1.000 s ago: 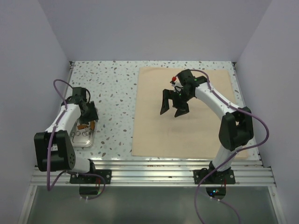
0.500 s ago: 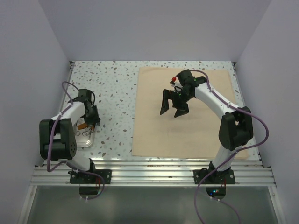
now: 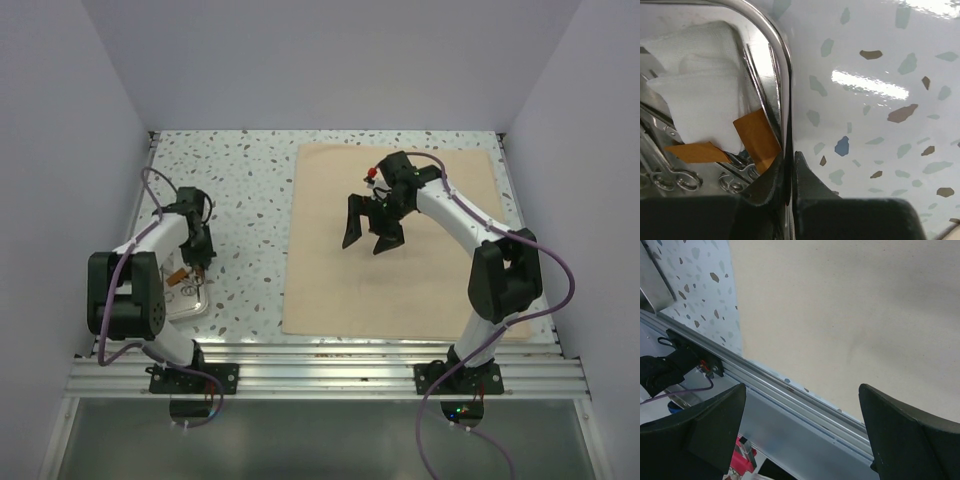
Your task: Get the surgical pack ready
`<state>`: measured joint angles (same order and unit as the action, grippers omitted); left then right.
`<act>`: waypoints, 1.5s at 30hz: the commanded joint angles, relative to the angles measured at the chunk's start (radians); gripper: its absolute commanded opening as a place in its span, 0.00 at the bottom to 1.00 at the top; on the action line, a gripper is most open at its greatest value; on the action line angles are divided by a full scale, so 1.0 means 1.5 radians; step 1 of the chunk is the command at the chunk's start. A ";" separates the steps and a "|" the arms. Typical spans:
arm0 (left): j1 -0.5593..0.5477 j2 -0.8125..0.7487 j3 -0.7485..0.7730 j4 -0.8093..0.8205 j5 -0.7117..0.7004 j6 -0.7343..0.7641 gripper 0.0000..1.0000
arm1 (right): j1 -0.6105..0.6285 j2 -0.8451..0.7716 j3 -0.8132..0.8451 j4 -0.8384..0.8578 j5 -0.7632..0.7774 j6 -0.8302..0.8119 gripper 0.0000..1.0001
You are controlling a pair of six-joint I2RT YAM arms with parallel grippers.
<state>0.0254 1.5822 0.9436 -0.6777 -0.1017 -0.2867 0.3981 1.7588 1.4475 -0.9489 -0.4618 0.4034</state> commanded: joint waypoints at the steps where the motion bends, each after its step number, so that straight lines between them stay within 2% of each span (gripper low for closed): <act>1: -0.066 -0.016 0.076 -0.053 -0.020 -0.015 0.00 | 0.003 -0.027 0.013 0.001 0.009 0.000 0.99; 3: -0.105 -0.014 0.131 -0.085 -0.022 -0.030 0.00 | 0.002 -0.023 0.023 -0.018 0.025 -0.006 0.99; 4: -0.146 -0.008 0.151 -0.094 -0.019 -0.048 0.00 | 0.001 -0.021 0.031 -0.023 0.032 -0.008 0.99; 11: -0.320 0.085 0.374 -0.159 -0.014 -0.115 0.00 | -0.020 -0.055 0.043 -0.038 0.105 -0.012 0.99; 17: -0.445 0.227 0.546 -0.207 -0.019 -0.128 0.00 | -0.103 -0.084 0.005 -0.047 0.143 0.008 0.99; 23: -0.560 0.380 0.709 -0.254 -0.023 -0.121 0.00 | -0.223 -0.114 -0.022 -0.037 0.140 0.004 0.98; 27: -0.601 0.461 0.766 -0.261 -0.014 -0.105 0.00 | -0.256 -0.129 -0.069 -0.011 0.119 0.005 0.97; 33: -0.609 0.476 0.743 -0.239 -0.006 -0.066 0.00 | -0.259 -0.149 -0.138 0.023 0.119 0.003 0.98; 34: -0.609 0.473 0.723 -0.232 -0.001 -0.061 0.20 | -0.259 -0.147 -0.145 0.026 0.118 0.003 0.97; 37: -0.607 0.446 0.674 -0.210 0.004 -0.051 0.60 | -0.259 -0.140 -0.158 0.031 0.122 0.004 0.98; 40: -0.598 0.390 0.615 -0.164 0.011 -0.041 0.72 | -0.259 -0.128 -0.151 0.028 0.122 0.000 0.98; 43: -0.578 0.329 0.585 -0.146 0.018 -0.044 0.74 | -0.259 -0.105 -0.129 0.010 0.131 -0.008 0.99; 45: -0.566 0.252 0.559 -0.136 0.012 -0.058 0.74 | -0.259 -0.086 -0.111 0.005 0.135 -0.013 0.99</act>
<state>-0.8585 2.1738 1.7992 -0.9512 -0.0818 -0.3740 0.0074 1.5982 1.2228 -0.9463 -0.2768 0.4004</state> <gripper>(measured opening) 0.743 0.986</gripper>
